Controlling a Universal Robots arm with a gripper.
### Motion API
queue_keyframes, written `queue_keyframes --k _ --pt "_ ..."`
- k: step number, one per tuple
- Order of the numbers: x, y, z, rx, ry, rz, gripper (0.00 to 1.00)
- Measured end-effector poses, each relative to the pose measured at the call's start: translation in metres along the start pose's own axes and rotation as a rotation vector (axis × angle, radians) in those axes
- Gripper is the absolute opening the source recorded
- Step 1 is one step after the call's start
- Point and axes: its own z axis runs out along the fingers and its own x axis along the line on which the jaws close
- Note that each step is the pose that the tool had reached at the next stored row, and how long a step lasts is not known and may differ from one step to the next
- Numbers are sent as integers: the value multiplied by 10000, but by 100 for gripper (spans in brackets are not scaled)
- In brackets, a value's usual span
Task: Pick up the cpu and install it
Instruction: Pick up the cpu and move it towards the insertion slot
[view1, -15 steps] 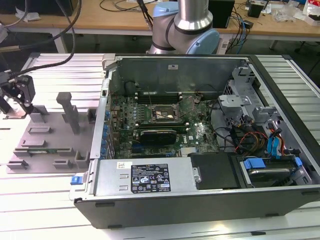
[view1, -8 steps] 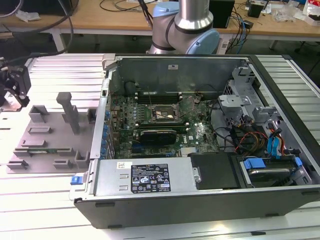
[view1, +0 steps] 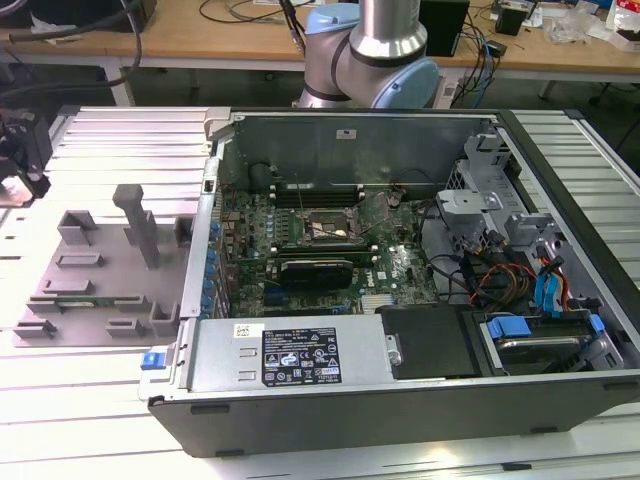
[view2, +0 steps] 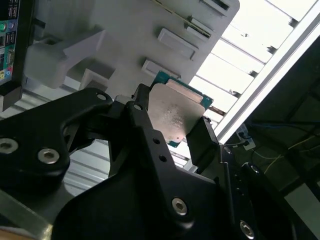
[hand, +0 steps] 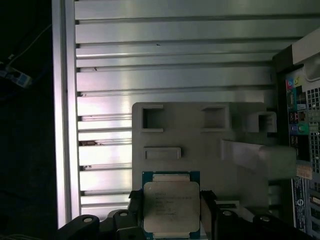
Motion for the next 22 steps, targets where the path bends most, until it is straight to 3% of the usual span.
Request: queue_keyframes --k 6,14,19,22 --pt "-5 24 -207 0 -9 -1 55" --pt "-12 66 -548 -1 -33 -2 55" --pt "-15 85 -709 -1 -43 -2 55" --pt "-16 88 -728 -2 -47 -2 55"
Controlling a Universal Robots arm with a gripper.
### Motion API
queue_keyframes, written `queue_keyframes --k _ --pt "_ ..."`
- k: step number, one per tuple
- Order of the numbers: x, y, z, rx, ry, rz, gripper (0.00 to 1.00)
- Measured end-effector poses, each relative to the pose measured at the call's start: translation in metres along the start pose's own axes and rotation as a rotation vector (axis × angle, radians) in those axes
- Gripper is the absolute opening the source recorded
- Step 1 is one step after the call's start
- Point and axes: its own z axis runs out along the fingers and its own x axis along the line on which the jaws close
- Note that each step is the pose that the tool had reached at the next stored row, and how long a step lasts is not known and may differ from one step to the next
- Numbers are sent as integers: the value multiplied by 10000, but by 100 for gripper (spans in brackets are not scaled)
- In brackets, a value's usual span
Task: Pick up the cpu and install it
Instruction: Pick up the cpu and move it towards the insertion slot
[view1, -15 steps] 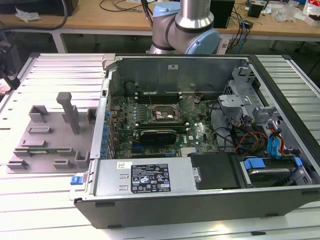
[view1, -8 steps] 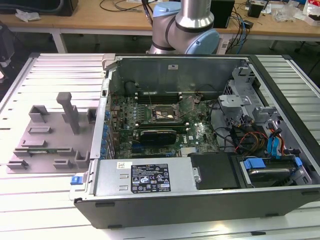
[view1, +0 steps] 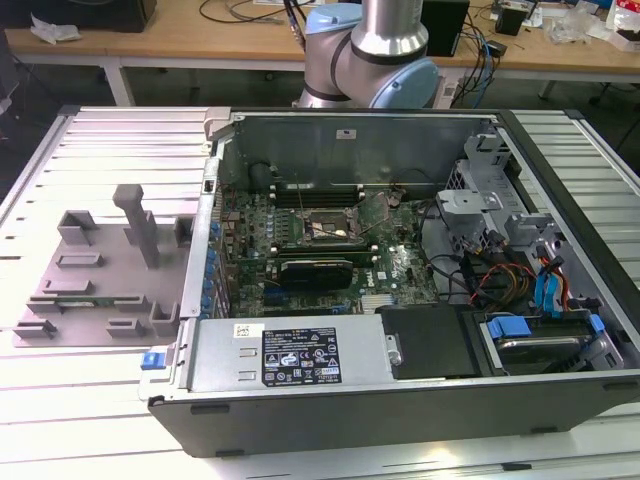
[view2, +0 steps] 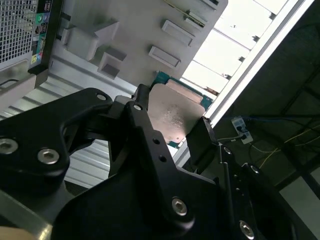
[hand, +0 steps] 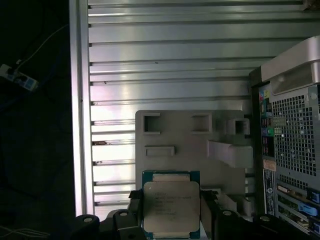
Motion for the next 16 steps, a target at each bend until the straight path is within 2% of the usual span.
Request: queue_keyframes --k 3,7,16 --pt "-2 1 -1 1 2 1 55" --pt "-55 2 1 0 0 1 55" --pt "-228 10 7 0 0 0 55"
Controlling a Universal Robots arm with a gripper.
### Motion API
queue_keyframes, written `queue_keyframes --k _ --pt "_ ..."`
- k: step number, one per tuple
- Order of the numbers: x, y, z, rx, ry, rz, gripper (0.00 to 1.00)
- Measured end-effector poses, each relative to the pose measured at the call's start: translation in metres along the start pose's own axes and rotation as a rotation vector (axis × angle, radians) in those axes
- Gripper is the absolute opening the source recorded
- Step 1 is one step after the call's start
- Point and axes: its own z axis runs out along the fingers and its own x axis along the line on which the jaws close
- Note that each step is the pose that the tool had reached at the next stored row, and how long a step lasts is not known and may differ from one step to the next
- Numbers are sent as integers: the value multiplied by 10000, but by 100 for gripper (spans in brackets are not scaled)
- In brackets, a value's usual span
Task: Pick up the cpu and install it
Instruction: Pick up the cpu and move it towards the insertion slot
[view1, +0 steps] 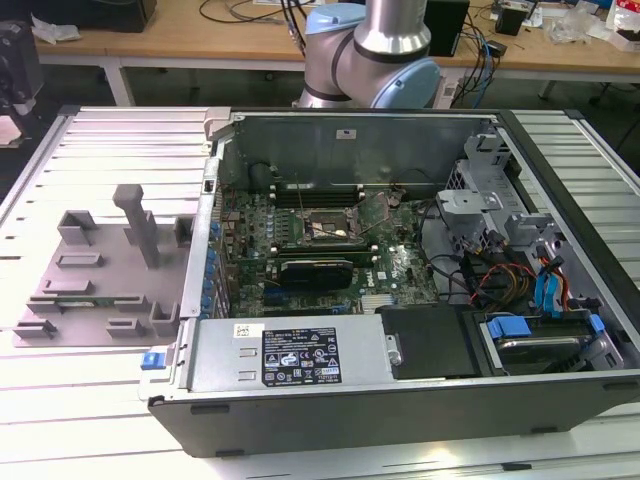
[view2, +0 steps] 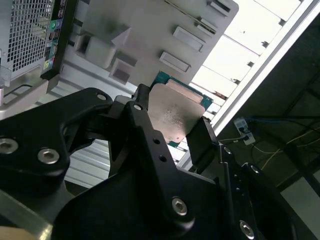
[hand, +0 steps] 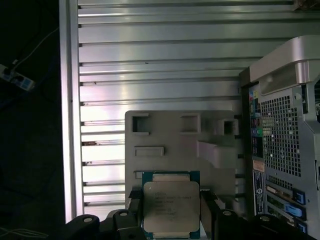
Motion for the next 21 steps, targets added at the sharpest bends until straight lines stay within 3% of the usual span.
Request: queue_keyframes --k 5,21 --pt "-124 5 4 0 0 0 55" --pt "-363 16 11 0 1 0 55"
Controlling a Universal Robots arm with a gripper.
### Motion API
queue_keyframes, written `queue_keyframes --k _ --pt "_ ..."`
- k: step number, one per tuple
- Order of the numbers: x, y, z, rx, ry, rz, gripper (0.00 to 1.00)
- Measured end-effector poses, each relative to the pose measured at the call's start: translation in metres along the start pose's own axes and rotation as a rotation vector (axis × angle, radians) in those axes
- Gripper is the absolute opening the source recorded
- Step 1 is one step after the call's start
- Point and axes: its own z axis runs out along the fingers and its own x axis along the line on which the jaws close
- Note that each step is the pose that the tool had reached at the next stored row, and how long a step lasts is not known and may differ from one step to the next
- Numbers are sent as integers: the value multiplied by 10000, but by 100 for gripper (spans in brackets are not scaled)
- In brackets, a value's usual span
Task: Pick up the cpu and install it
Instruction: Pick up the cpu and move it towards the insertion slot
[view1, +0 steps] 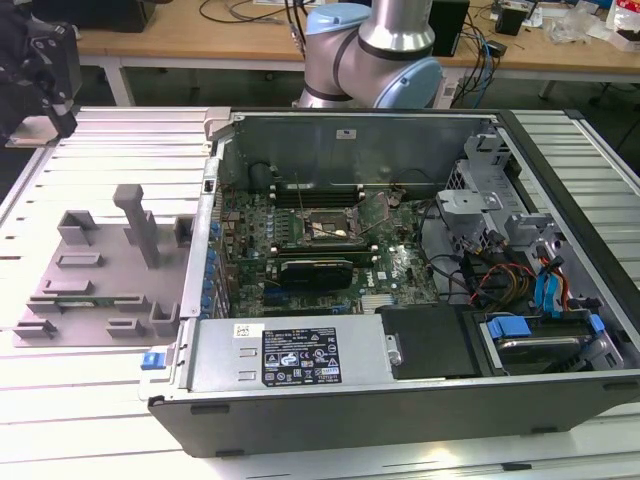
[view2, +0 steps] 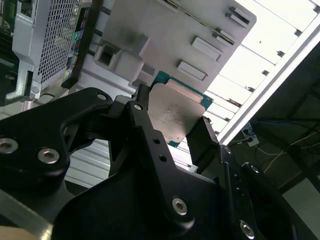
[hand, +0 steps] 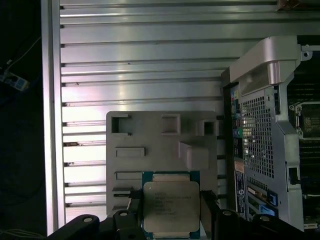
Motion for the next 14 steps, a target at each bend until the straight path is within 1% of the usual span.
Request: queue_keyframes --k 6,14 --pt "-174 8 6 0 0 1 55" --pt "-270 12 9 0 0 0 55"
